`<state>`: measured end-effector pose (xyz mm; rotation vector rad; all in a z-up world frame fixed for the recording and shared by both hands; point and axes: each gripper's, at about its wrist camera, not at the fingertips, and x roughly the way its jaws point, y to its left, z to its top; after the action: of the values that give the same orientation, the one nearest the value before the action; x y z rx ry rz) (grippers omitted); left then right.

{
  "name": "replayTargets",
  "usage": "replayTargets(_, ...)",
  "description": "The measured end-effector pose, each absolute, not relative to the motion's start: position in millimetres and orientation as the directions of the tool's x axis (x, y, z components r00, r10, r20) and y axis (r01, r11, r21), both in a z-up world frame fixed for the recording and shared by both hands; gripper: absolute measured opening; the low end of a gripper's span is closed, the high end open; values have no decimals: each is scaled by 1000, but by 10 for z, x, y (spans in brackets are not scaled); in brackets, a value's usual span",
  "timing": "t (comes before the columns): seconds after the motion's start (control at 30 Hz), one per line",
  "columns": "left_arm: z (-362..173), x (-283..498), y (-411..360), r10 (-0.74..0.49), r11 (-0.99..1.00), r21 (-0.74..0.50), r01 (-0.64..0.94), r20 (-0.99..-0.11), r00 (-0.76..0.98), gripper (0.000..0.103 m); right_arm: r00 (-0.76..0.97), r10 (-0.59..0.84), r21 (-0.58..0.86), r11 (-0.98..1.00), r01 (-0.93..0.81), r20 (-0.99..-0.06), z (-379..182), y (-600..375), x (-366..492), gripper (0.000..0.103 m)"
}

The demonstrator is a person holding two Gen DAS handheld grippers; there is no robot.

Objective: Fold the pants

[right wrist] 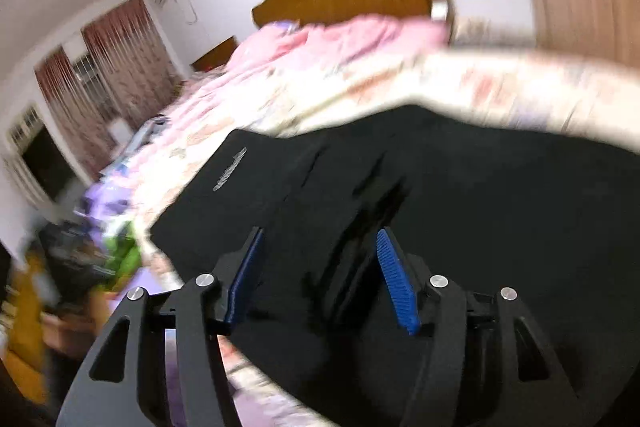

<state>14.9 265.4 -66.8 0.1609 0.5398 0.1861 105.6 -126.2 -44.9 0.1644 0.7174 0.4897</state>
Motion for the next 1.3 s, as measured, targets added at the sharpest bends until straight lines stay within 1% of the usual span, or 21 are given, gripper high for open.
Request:
replayTargets(0.1, -138, 81, 2717, 50, 997, -35, -70, -398, 916, 101, 643, 492, 269, 868, -419, -587, -388, -1079, 1113, 58)
replayTargets(0.17, 44, 247, 2585, -78, 992, -119, 36, -375, 924, 101, 632, 492, 218, 859, -463, -599, -383, -841, 1140, 57)
replayTargets(0.2, 92, 380, 2482, -117, 989, -129, 73, -383, 916, 101, 624, 491, 202, 856, -476, -607, -396, -762, 1142, 57)
replayTargets(0.27, 84, 753, 2165, -151, 988, -81, 129, -434, 888, 101, 605, 470, 152, 852, -501, -643, -473, -603, 1148, 57)
replayTargets(0.33, -100, 1144, 1934, -222, 975, -91, 204, -511, 831, 101, 586, 432, 95, 851, -516, -686, -589, -500, 1112, 58)
replayTargets(0.37, -220, 1282, 1878, -222, 974, -93, 205, -550, 805, 101, 569, 390, 58, 857, -512, -724, -711, -472, 1133, 59)
replayTargets(0.4, -347, 1402, 1847, -214, 976, -93, 197, -591, 778, 101, 565, 389, 58, 856, -514, -728, -767, -476, 1134, 59)
replayTargets(0.47, -793, 1699, 1891, -137, 990, -84, 110, -723, 677, 100, 563, 429, 104, 850, -517, -706, -811, -563, 1142, 59)
replayTargets(0.5, -967, 1779, 1962, -123, 992, -95, 77, -754, 645, 100, 556, 437, 117, 848, -517, -707, -813, -558, 1159, 59)
replayTargets(0.57, -1021, 1744, 2055, -120, 993, -94, 75, -717, 686, 102, 554, 431, 110, 849, -518, -712, -823, -516, 1166, 60)
replayTargets(0.63, -940, 1731, 2125, -130, 990, -133, 46, -738, 662, 100, 559, 430, 108, 850, -516, -709, -832, -515, 1161, 60)
replayTargets(0.67, -835, 1699, 2161, -160, 983, -176, 45, -725, 670, 100, 559, 432, 113, 850, -514, -708, -832, -525, 1162, 60)
replayTargets(0.73, -524, 1620, 2187, -252, 959, -270, 92, -650, 717, 100, 556, 434, 120, 851, -511, -709, -807, -525, 1170, 60)
replayTargets(0.83, -177, 1738, 2017, -372, 922, -320, 218, -570, 733, 101, 559, 427, 112, 853, -509, -711, -799, -492, 1162, 61)
replayTargets(0.9, -188, 1958, 1899, -408, 910, -322, 261, -585, 701, 101, 557, 430, 115, 852, -510, -711, -797, -498, 1166, 61)
replayTargets(0.97, -421, 2324, 1828, -392, 920, -305, 247, -665, 636, 101, 551, 438, 127, 850, -512, -711, -794, -516, 1170, 61)
replayTargets(1.03, -783, 2613, 1890, -345, 938, -298, 179, -736, 582, 100, 545, 446, 136, 846, -515, -709, -793, -521, 1161, 61)
replayTargets(1.07, -760, 2597, 1949, -378, 923, -335, 190, -696, 611, 101, 546, 450, 141, 846, -515, -707, -790, -528, 1153, 61)
replayTargets(1.13, -697, 2582, 2010, -398, 910, -377, 171, -687, 608, 101, 547, 456, 145, 844, -517, -702, -793, -542, 1142, 61)
replayTargets(1.23, -669, 2484, 1974, -375, 922, -344, 177, -685, 625, 101, 545, 462, 153, 842, -518, -699, -793, -554, 1146, 61)
replayTargets(1.3, -581, 2374, 1980, -378, 919, -347, 185, -653, 656, 101, 538, 467, 164, 841, -516, -701, -771, -575, 1151, 61)
